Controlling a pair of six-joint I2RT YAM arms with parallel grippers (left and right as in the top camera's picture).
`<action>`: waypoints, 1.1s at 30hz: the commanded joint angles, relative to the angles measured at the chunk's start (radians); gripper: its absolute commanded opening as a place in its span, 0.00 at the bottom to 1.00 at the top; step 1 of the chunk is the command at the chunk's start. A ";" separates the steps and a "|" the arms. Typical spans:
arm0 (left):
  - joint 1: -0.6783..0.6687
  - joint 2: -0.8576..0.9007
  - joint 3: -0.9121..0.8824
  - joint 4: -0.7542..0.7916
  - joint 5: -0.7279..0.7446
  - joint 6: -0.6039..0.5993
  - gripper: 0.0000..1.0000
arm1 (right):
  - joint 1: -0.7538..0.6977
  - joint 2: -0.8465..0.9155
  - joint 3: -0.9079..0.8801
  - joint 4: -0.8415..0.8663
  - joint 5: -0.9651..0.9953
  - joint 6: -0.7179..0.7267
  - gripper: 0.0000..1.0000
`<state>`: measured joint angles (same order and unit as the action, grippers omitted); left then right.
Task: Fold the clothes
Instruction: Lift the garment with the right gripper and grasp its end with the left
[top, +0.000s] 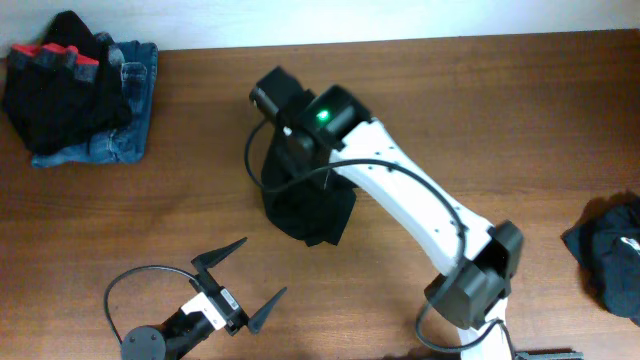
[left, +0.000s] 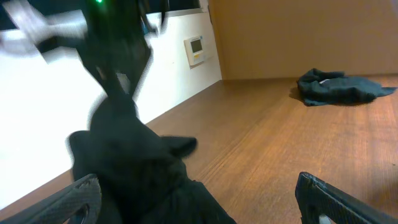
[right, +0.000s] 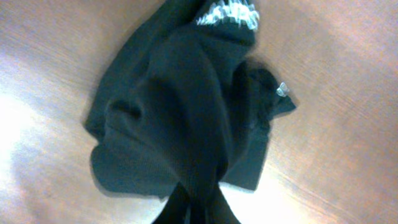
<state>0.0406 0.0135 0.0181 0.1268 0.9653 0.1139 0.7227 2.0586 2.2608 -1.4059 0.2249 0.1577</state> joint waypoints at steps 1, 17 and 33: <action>0.003 -0.006 -0.005 0.020 0.034 0.011 0.99 | -0.002 -0.065 0.163 -0.050 0.022 0.016 0.04; -0.024 -0.006 -0.005 0.071 0.034 -0.042 0.99 | -0.002 -0.065 0.582 -0.166 -0.114 0.016 0.04; -0.176 0.027 -0.005 0.057 -0.204 -0.041 0.99 | -0.002 -0.076 0.620 -0.208 -0.195 0.024 0.04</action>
<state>-0.1238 0.0189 0.0181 0.1974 0.8604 0.0853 0.7227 2.0186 2.8578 -1.6196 0.0498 0.1635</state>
